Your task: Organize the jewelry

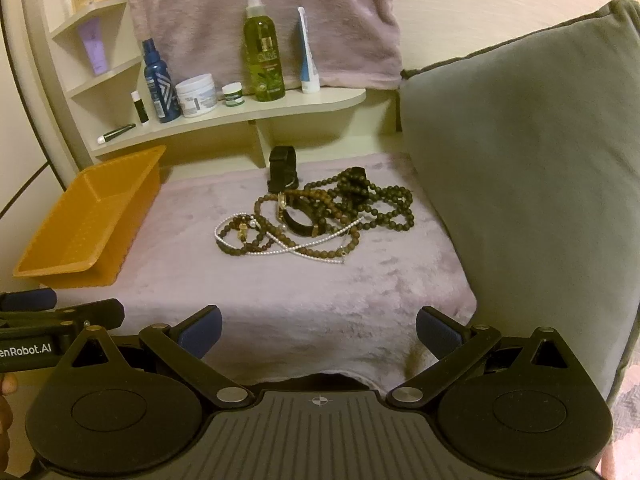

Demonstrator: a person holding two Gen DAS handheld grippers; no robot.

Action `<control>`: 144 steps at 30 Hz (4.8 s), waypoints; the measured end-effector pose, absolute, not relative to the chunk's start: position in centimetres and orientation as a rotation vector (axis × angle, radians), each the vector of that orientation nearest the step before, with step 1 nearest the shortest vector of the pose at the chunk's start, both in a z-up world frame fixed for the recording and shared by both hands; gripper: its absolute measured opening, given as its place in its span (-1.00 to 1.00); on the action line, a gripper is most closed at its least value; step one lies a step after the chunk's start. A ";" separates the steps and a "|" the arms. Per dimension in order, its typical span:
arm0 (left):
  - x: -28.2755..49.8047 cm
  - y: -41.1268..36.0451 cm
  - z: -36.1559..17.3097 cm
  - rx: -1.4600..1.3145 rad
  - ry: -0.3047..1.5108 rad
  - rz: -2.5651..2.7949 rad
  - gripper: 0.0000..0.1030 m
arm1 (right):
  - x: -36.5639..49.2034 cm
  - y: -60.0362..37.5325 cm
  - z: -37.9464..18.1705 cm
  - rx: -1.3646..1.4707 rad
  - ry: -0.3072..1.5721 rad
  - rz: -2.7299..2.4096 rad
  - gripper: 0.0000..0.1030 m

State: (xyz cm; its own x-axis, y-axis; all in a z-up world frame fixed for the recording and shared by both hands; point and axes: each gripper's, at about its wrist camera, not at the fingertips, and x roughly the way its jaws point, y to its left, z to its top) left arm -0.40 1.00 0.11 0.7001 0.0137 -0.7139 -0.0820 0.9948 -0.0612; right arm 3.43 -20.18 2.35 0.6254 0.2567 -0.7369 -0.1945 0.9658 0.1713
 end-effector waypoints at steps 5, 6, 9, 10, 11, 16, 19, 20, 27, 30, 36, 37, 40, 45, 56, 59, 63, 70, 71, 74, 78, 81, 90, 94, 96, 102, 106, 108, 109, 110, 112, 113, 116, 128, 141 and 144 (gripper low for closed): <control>-0.4 1.0 0.1 -0.092 0.793 0.054 0.93 | 3.5 -20.2 2.3 0.078 0.857 0.262 0.99; -0.4 1.0 0.1 -0.092 0.793 0.054 0.93 | 3.5 -20.2 2.4 0.077 0.857 0.262 0.99; -0.4 0.9 0.1 -0.090 0.792 0.054 0.93 | 3.6 -20.1 2.4 0.078 0.858 0.261 0.99; -0.4 0.9 0.1 -0.090 0.793 0.053 0.93 | 3.5 -20.2 2.4 0.076 0.857 0.262 0.99; -0.4 0.9 0.1 -0.090 0.793 0.053 0.93 | 3.5 -20.2 2.4 0.076 0.857 0.263 0.99; -0.4 0.9 0.0 -0.090 0.792 0.053 0.93 | 3.5 -20.3 2.4 0.076 0.856 0.263 0.99; -0.4 0.9 0.0 -0.091 0.792 0.052 0.93 | 3.6 -20.3 2.4 0.077 0.857 0.264 0.99; -0.4 0.9 0.0 -0.090 0.792 0.052 0.93 | 3.6 -20.2 2.4 0.077 0.856 0.262 0.99; -0.4 0.9 0.0 -0.091 0.792 0.053 0.93 | 3.7 -20.3 2.3 0.079 0.856 0.262 0.99; -0.4 0.9 0.0 -0.091 0.792 0.052 0.93 | 3.6 -20.3 2.3 0.080 0.856 0.262 0.99; -0.4 1.0 0.0 -0.091 0.792 0.052 0.93 | 3.6 -20.4 2.3 0.080 0.856 0.262 0.99; -0.4 1.0 0.0 -0.091 0.792 0.052 0.93 | 3.6 -20.5 2.3 0.081 0.856 0.262 0.99; -0.4 1.0 0.0 -0.091 0.792 0.052 0.93 | 3.6 -20.5 2.3 0.081 0.856 0.262 0.99; -0.4 0.9 0.0 -0.091 0.793 0.052 0.93 | 3.6 -20.8 2.2 0.085 0.857 0.260 0.99; -0.4 0.7 0.0 -0.091 0.793 0.053 0.93 | 3.6 -20.7 2.3 0.085 0.857 0.260 0.99; -0.4 0.7 -0.1 -0.091 0.794 0.052 0.93 | 3.6 -20.7 2.3 0.084 0.858 0.260 0.99; -0.4 0.6 0.0 -0.092 0.793 0.053 0.93 | 3.6 -20.7 2.3 0.084 0.858 0.260 0.99; -0.5 0.8 0.1 -0.107 0.782 0.059 0.92 | 3.6 -20.8 2.4 0.091 0.848 0.261 0.99; -0.5 0.9 0.2 -0.116 0.776 0.061 0.91 | 3.5 -20.9 2.4 0.097 0.839 0.261 0.99; -0.6 2.0 0.7 -0.148 0.751 0.077 0.90 | 3.4 -21.2 2.6 0.104 0.813 0.263 0.99; -0.6 4.1 1.7 -0.187 0.709 0.115 0.90 | 3.7 -21.0 2.8 0.099 0.794 0.279 0.99; -0.7 6.2 2.5 -0.209 0.678 0.146 0.90 | 4.1 -20.5 2.9 0.088 0.788 0.290 0.99; -1.5 15.9 3.1 -0.272 0.595 0.281 0.89 | 5.2 -18.5 2.8 0.051 0.776 0.343 0.99; -1.8 19.3 2.4 -0.207 0.556 0.337 0.89 | 5.8 -17.4 2.2 0.033 0.797 0.335 0.99; -2.0 20.8 1.8 -0.201 0.543 0.354 0.89 | 6.1 -16.8 1.9 0.017 0.814 0.332 0.99; -1.0 24.8 -0.8 -0.299 0.562 0.333 0.68 | 7.0 -15.1 1.0 -0.044 0.854 0.327 0.99; -0.3 26.4 -2.6 -0.344 0.564 0.303 0.52 | 7.6 -13.8 0.8 -0.084 0.868 0.327 0.99; -0.1 26.9 -3.4 -0.356 0.568 0.296 0.39 | 7.9 -13.2 0.8 -0.098 0.869 0.324 0.99; 0.2 27.2 -3.8 -0.373 0.570 0.287 0.26 | 8.0 -12.9 0.8 -0.104 0.871 0.324 0.99; 0.4 27.5 -4.2 -0.385 0.576 0.287 0.15 | 8.1 -12.6 0.8 -0.110 0.874 0.325 0.99; 0.8 28.0 -4.9 -0.417 0.578 0.270 0.03 | 8.3 -12.2 0.7 -0.123 0.878 0.326 0.99; 0.8 28.2 -5.1 -0.437 0.587 0.264 -0.02 | 8.4 -11.9 0.7 -0.128 0.882 0.327 0.99; 1.0 28.5 -5.6 -0.473 0.586 0.239 -0.20 | 8.7 -11.4 0.5 -0.144 0.891 0.326 0.99; 1.6 28.4 -6.2 -0.516 0.598 0.225 -0.62 | 9.2 -10.5 0.2 -0.150 0.898 0.336 0.99; 2.4 25.4 -3.1 -0.226 0.663 0.253 -0.93 | 9.4 -11.9 -0.4 -0.085 0.885 0.322 0.99; 2.8 24.2 -2.2 -0.144 0.666 0.254 -0.94 | 9.6 -12.6 -0.9 -0.060 0.882 0.311 0.98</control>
